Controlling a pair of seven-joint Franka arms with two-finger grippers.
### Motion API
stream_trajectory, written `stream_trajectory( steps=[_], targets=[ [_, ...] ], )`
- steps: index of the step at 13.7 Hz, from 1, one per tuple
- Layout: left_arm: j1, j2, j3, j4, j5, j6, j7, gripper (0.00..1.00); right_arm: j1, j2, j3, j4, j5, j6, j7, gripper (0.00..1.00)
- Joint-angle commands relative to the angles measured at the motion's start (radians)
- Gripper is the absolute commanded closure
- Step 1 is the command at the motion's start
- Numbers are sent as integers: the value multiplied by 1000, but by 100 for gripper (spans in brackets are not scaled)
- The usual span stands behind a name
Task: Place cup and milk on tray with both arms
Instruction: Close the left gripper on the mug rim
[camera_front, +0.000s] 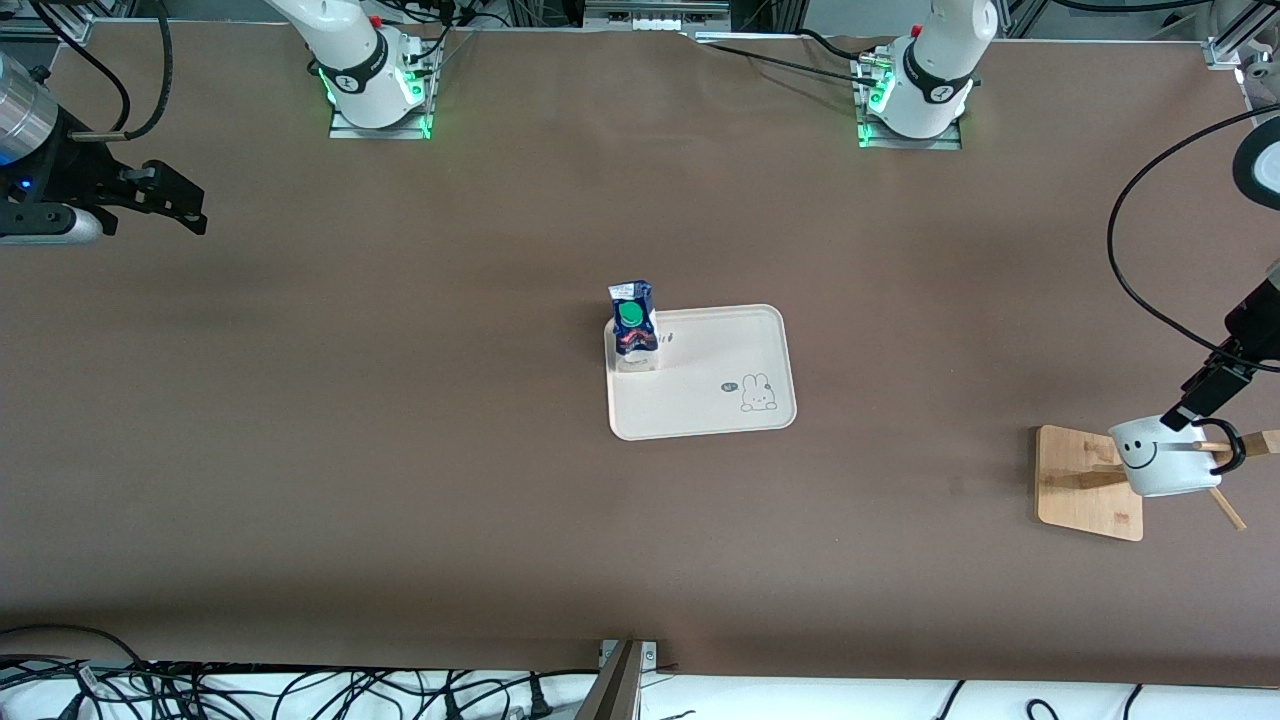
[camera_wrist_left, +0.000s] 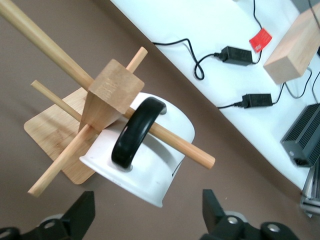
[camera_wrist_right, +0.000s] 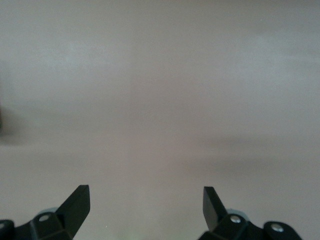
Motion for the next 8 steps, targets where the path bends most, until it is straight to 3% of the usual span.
stream_trajectory(
  steps=[1, 6, 8],
  targets=[
    [-4, -6, -30, -64, -98, 124, 11, 8, -6, 8, 6, 20, -9, -6, 1, 0],
    [-4, -5, -53, -106, -113, 223, 40, 17, -6, 8, 6, 20, -9, -4, 1, 0],
    [-2, 6, -53, -99, -114, 224, 77, 30, -6, 8, 6, 20, -9, -6, 1, 0]
  ],
)
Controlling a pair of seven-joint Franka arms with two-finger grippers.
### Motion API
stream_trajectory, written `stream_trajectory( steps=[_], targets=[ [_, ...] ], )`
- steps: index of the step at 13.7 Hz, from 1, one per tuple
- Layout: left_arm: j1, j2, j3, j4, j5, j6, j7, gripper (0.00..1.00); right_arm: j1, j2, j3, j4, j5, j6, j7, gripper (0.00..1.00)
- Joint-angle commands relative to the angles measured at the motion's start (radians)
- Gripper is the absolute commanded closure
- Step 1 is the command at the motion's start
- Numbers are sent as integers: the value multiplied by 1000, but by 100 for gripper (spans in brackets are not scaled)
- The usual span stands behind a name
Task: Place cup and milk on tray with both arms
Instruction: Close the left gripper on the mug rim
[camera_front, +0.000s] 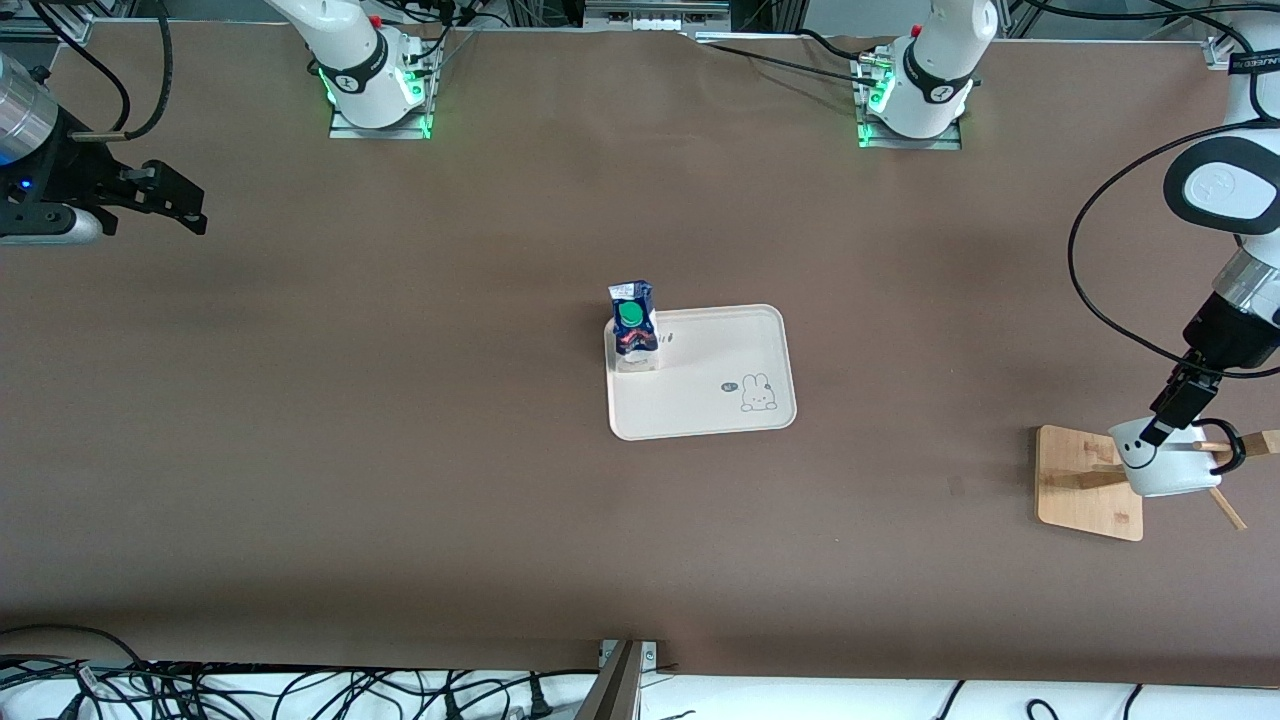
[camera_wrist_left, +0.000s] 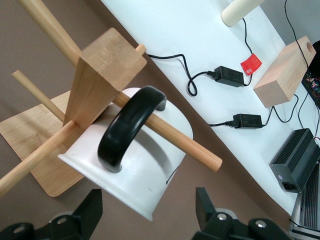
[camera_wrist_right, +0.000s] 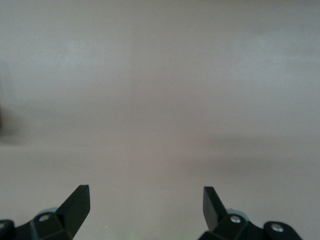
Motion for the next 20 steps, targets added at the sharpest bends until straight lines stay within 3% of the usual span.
stream_trajectory(
  steps=[1, 3, 5, 6, 7, 9, 14, 20],
  targets=[
    [2, 1, -4, -4, -37, 20, 61, 35, -6, 8, 6, 20, -9, -6, 1, 0],
    [-1, 18, -5, -1, -63, 58, 96, 50, -6, 8, 6, 20, -9, -6, -1, 0],
    [-1, 26, -10, 9, -108, 62, 141, 55, -6, 8, 6, 20, -7, -6, -1, 0],
    [-1, 29, -10, 13, -120, 60, 164, 62, -6, 8, 6, 20, -9, -6, -1, 0],
    [0, 29, -10, 13, -122, 60, 170, 76, -6, 8, 6, 20, -7, -6, 1, 0],
    [0, 26, -11, 13, -122, 58, 169, 86, -6, 8, 6, 20, -7, -6, 1, 0],
    [0, 16, -31, 13, -120, 54, 169, 97, -6, 8, 6, 20, -7, -6, 1, 0],
    [0, -13, -54, 13, -105, 39, 165, 100, -6, 8, 6, 20, -7, -6, 1, 0]
  ],
)
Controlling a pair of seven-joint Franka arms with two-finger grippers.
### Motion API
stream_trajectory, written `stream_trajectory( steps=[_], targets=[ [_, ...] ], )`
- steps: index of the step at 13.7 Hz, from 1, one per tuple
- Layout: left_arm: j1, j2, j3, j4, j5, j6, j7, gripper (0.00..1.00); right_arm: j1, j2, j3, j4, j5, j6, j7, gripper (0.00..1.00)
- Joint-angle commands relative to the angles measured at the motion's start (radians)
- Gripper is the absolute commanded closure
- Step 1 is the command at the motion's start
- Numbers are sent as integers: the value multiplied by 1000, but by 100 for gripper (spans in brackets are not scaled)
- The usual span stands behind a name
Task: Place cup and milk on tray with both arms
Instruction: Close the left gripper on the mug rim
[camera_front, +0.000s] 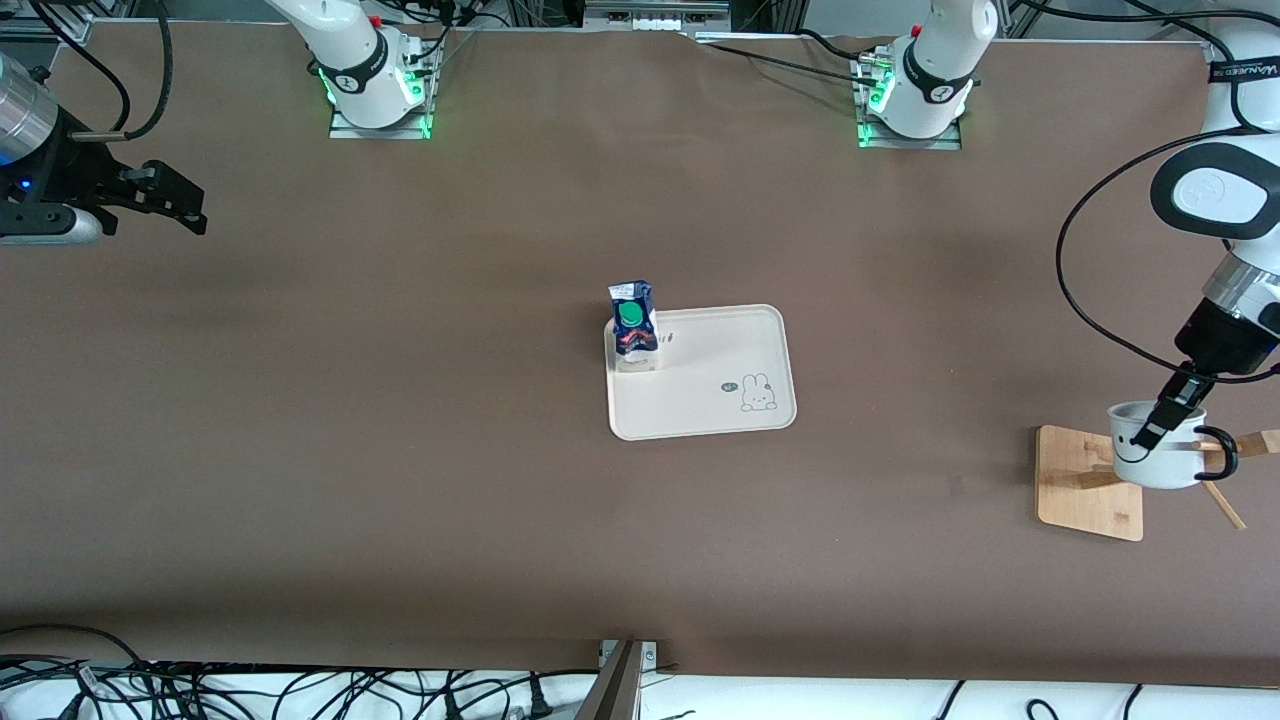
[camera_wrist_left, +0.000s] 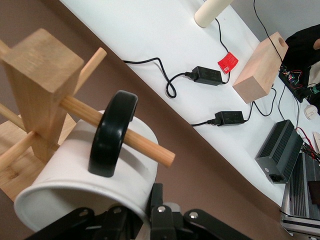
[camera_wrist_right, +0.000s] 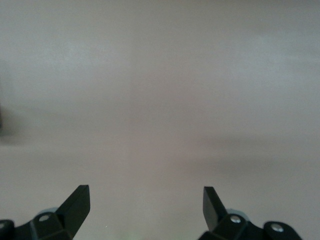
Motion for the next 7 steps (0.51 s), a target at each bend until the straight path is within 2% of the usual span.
stream_trajectory(
  steps=[1, 7],
  targets=[
    [5, -26, -15, -2, -9, -27, 28, 100, -6, 8, 6, 20, -7, -6, -1, 0],
    [3, -63, -30, -2, 78, -91, 24, 100, -6, 8, 6, 20, -7, -6, 1, 0]
  ],
)
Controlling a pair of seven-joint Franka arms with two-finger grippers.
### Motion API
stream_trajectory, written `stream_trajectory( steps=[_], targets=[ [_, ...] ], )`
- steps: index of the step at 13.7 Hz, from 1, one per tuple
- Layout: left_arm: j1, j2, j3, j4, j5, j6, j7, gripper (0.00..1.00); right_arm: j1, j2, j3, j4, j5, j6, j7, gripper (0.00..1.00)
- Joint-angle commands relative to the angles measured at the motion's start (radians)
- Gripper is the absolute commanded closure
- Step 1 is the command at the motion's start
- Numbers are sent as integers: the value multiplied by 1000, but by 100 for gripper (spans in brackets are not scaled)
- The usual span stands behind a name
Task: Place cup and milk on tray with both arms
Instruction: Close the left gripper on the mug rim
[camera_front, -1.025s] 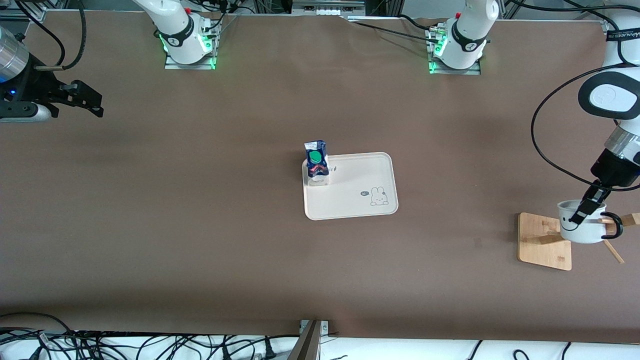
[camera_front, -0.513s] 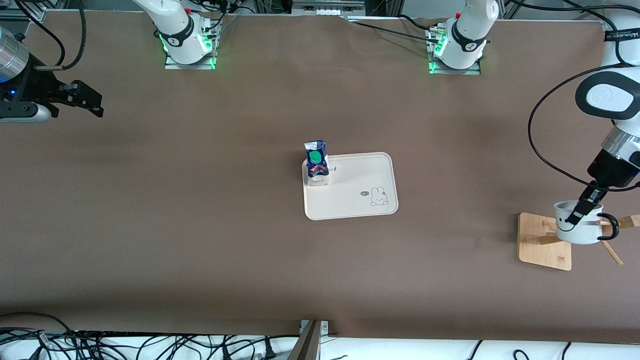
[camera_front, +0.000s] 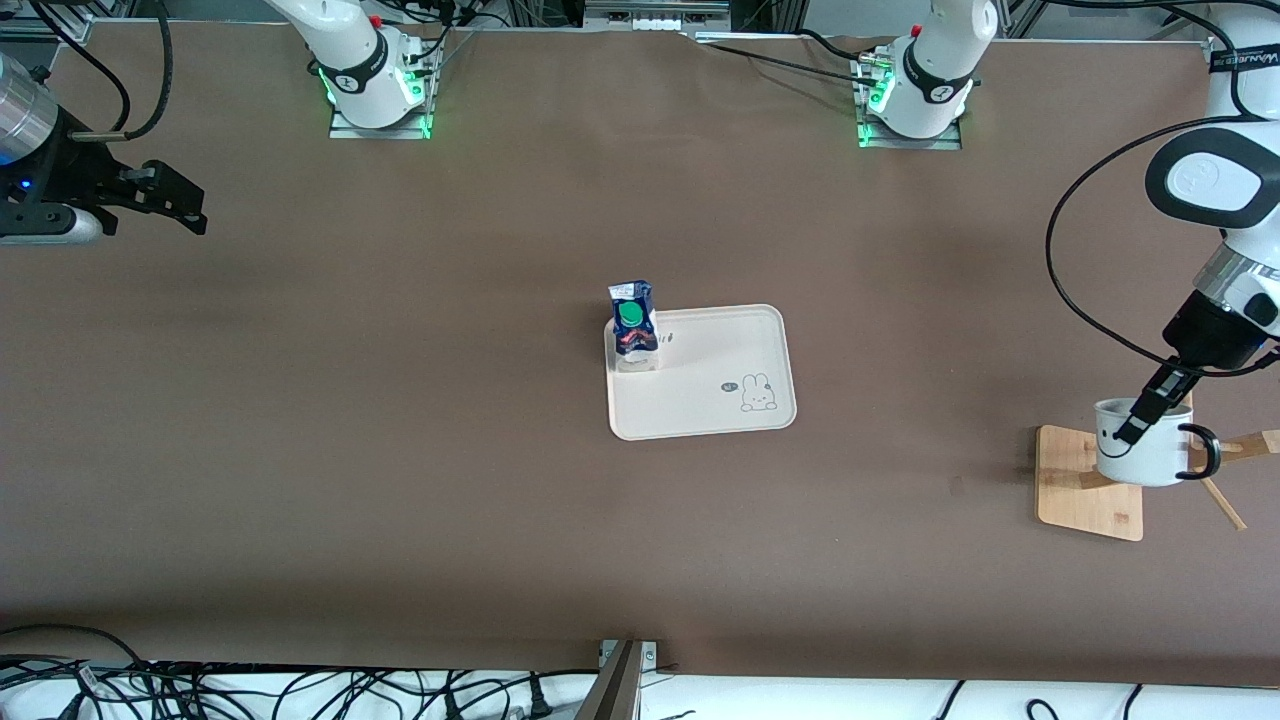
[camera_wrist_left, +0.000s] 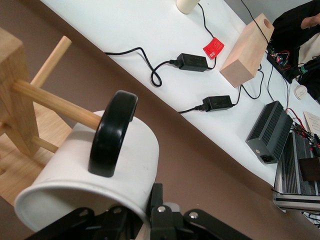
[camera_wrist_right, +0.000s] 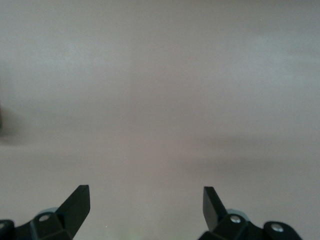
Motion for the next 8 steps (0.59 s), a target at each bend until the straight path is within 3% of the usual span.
stream_trajectory(
  steps=[1, 8],
  targets=[
    [4, -30, -8, -2, 40, -44, 12, 100, -6, 8, 6, 20, -7, -6, -1, 0],
    [4, -26, -23, 65, 184, -133, 7, 100, -6, 8, 6, 20, -7, -4, -1, 0]
  ],
)
